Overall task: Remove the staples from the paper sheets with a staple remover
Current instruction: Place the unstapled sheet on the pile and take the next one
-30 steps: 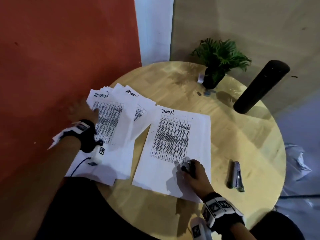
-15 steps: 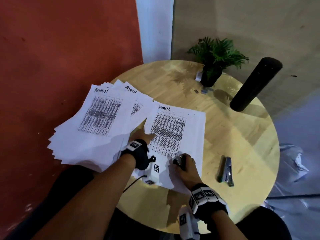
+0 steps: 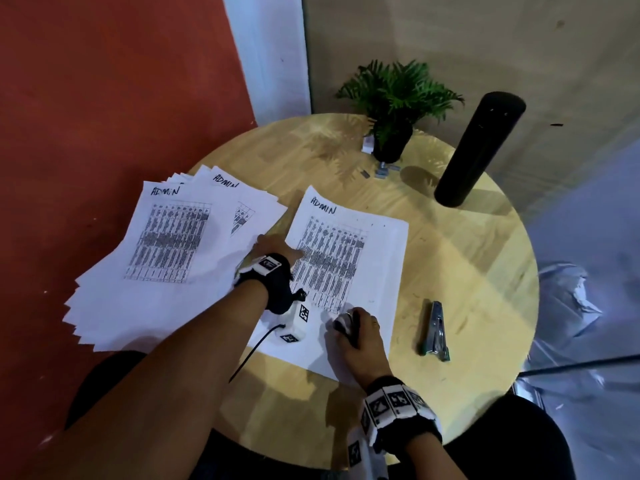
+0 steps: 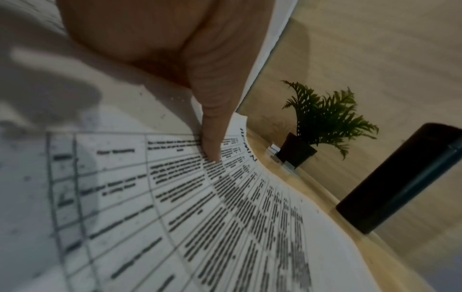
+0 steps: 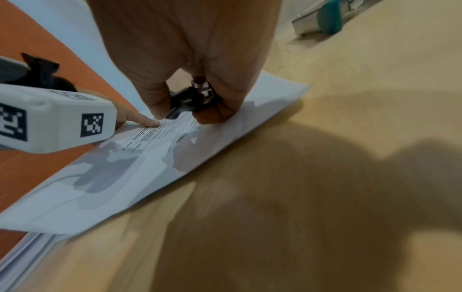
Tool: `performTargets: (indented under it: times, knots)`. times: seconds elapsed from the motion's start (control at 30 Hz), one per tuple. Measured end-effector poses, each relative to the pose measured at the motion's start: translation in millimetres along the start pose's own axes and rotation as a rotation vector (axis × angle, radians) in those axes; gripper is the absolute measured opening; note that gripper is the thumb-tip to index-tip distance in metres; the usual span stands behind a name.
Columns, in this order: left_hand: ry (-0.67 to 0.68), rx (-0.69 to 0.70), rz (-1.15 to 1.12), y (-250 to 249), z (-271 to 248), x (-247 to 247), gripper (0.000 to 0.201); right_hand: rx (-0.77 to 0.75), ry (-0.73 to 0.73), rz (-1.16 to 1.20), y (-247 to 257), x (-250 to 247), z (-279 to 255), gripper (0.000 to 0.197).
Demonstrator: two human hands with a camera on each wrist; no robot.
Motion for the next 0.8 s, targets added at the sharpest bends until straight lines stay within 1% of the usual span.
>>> performTargets:
  times: [0.03,0.1,0.2,0.27,0.3,0.33,0.4,0.43,0.5,0.57,0.6,0.67,0.8]
  knots:
    - [0.034,0.027,-0.084,-2.9,4.3,4.7,0.082,0.002,0.005,0.006,0.4,-0.9,-1.1,0.023]
    - [0.056,0.064,-0.224,-10.1,6.1,7.3,0.075,-0.002,0.017,-0.002,1.7,-1.6,-1.1,0.024]
    - [0.058,0.071,-0.316,-11.6,3.9,5.9,0.070,0.012,0.033,0.004,2.1,-1.5,-1.0,0.022]
    - [0.051,0.083,-0.335,-7.9,0.4,3.0,0.075,0.014,0.032,0.020,6.2,-2.0,-3.5,0.024]
    - [0.035,0.109,-0.359,-6.8,-1.6,-0.3,0.076,0.019,0.002,0.083,5.8,-6.2,-2.8,0.026]
    - [-0.004,0.161,-0.402,-8.2,-6.7,-5.7,0.073,0.051,-0.053,0.169,-0.1,-13.9,-0.3,0.027]
    - [-0.129,0.269,-0.525,-8.2,-22.5,-23.7,0.059,0.196,-0.141,0.373,-21.9,-27.1,7.2,0.016]
    - [-0.183,0.302,-0.603,-5.4,-31.1,-33.0,0.050,0.276,-0.159,0.430,-34.1,-32.2,10.6,0.015]
    - [-0.261,0.344,-0.731,4.7,-46.9,-51.5,0.036,0.352,-0.158,0.427,-42.6,-43.4,14.5,0.015]
    - [-0.296,0.348,-0.837,15.4,-58.3,-66.2,0.022,0.368,-0.145,0.443,-34.1,-54.8,15.3,0.012]
    - [-0.291,0.354,-0.893,18.0,-63.4,-71.6,0.018,0.376,-0.127,0.475,-25.6,-59.7,14.5,0.011]
    - [-0.260,0.385,-0.986,17.9,-79.1,-79.6,0.019,0.352,-0.087,0.539,-1.4,-71.2,14.2,0.022]
    - [-0.240,0.457,-1.033,17.0,-101.9,-93.1,0.020,0.155,-0.042,0.537,71.7,-107.9,31.4,0.042]
Point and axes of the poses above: each hand's wrist, its own z-axis towards the middle knuckle, its own x-axis out of the palm, y = z × x, the point moved 9 cm from there along z, towards the middle knuckle, and after that the axes turned 5 degrees about x, right-handed, at the moved point
